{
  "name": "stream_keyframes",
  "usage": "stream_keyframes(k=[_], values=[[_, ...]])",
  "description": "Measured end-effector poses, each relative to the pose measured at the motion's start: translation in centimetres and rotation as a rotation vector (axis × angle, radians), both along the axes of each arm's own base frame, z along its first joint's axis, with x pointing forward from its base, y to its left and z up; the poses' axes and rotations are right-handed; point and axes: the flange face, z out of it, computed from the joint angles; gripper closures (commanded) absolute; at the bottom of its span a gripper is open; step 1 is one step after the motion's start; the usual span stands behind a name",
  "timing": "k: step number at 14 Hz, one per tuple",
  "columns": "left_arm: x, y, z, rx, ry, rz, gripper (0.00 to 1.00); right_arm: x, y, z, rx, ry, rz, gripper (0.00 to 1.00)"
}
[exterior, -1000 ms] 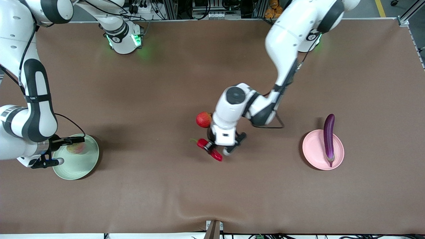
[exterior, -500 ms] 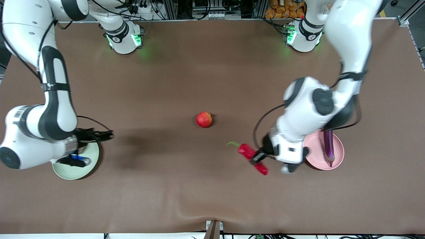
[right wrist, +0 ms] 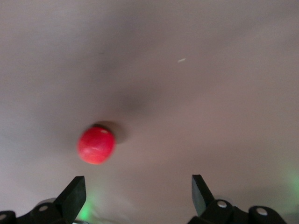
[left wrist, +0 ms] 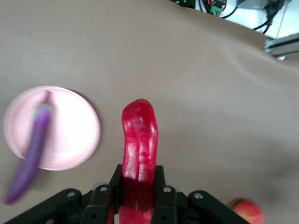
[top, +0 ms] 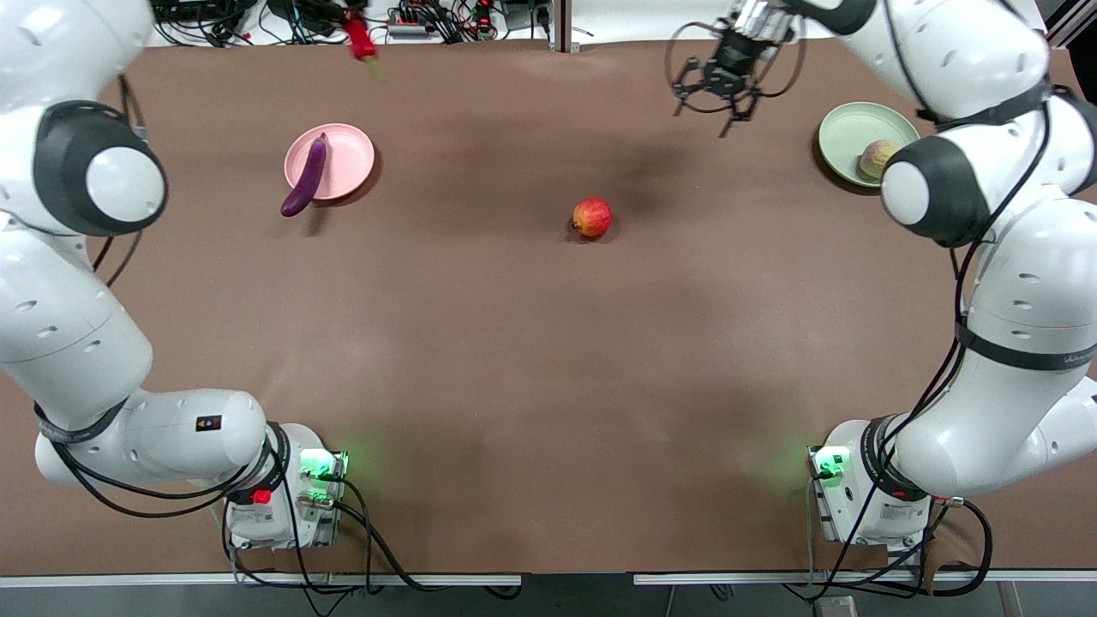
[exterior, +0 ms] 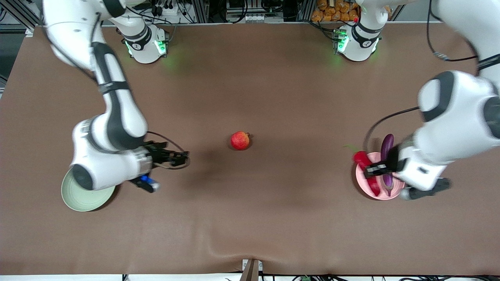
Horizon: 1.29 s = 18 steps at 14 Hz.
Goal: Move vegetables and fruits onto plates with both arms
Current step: 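Release the chili on the pink plate while the right gripper grasps the apple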
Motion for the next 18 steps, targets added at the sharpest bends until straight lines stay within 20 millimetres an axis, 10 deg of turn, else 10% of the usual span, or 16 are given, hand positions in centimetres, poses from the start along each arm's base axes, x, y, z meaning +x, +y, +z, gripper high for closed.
stream_keyframes(k=[3,8,18], values=[[-0.3,6.5,-2.1,0.017,0.067,-0.058,1.0,-2.0,7.4,-1.1,-0.058,-0.037,-0.088,0.0],[-0.8,14.2,-11.9,-0.005,0.181,-0.006,1.0,-6.9,14.7,-7.4,-0.124,-0.08,-0.158,0.0],[-1.2,12.9,-24.0,-0.044,0.187,0.008,0.92,-10.3,18.2,-12.8,-0.187,-0.097,-0.234,0.0]])
